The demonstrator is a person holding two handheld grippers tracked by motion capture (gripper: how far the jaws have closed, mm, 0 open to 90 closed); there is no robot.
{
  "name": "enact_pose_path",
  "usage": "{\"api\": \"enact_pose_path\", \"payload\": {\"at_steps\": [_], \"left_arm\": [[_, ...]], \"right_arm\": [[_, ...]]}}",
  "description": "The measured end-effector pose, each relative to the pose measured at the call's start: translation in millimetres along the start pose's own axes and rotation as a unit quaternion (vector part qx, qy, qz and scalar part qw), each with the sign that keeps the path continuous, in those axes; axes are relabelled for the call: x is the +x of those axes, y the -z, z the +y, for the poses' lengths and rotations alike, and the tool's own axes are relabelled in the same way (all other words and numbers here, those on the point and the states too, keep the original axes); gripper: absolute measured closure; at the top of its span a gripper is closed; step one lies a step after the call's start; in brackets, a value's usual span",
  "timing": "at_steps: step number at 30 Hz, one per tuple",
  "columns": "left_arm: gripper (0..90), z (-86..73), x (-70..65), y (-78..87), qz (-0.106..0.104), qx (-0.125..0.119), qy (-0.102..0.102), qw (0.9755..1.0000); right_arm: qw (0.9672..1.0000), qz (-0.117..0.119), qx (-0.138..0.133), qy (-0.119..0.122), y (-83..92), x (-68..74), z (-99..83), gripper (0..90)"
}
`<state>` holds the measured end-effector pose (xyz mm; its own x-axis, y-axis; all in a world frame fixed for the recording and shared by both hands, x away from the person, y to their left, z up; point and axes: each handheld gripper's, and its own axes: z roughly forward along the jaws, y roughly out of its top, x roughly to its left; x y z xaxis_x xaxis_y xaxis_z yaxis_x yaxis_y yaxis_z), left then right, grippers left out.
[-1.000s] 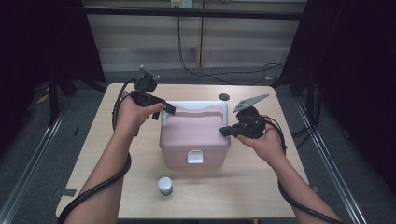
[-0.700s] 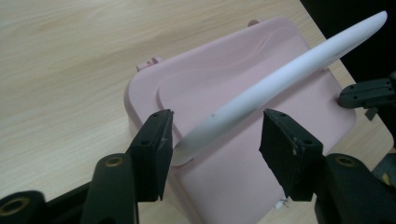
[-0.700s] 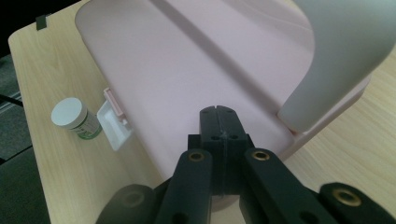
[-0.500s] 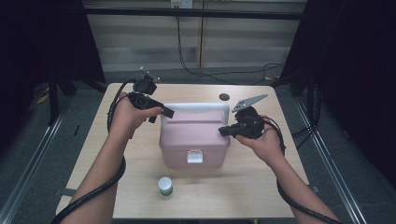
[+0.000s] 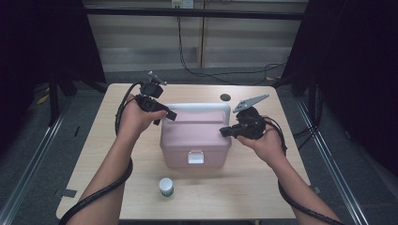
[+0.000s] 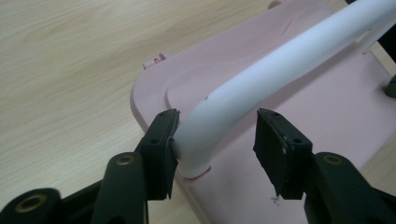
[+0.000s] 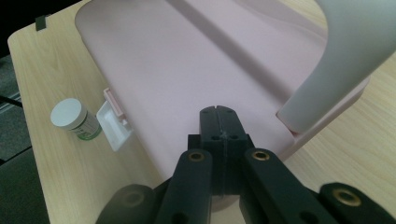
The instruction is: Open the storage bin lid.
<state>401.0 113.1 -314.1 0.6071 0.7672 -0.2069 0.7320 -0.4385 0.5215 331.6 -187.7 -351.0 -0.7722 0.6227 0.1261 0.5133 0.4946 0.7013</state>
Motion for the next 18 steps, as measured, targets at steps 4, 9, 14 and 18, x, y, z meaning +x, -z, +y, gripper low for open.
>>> {"api": "enact_pose_path", "payload": {"at_steps": [4,9,14,18], "left_arm": [[54.5,1.7,-2.0,-1.4,0.019,0.004,0.0,0.9998],[65.6,1.9,2.1,-0.5,0.024,0.006,0.003,0.9997],[67.7,3.4,1.5,-0.8,0.032,0.012,-0.007,0.9994],[68.3,3.4,1.5,-1.2,0.031,0.01,-0.011,0.9994]], "right_arm": [[1.0,-0.001,0.0,0.0,0.1,0.5,0.0,90.0],[1.0,-0.001,0.0,-0.002,0.4,0.3,-0.5,90.0],[0.9997,0.012,-0.01,-0.017,0.8,-3.4,-3.3,90.0],[0.9997,0.012,-0.01,-0.019,0.8,-3.4,-2.7,90.0]]}}
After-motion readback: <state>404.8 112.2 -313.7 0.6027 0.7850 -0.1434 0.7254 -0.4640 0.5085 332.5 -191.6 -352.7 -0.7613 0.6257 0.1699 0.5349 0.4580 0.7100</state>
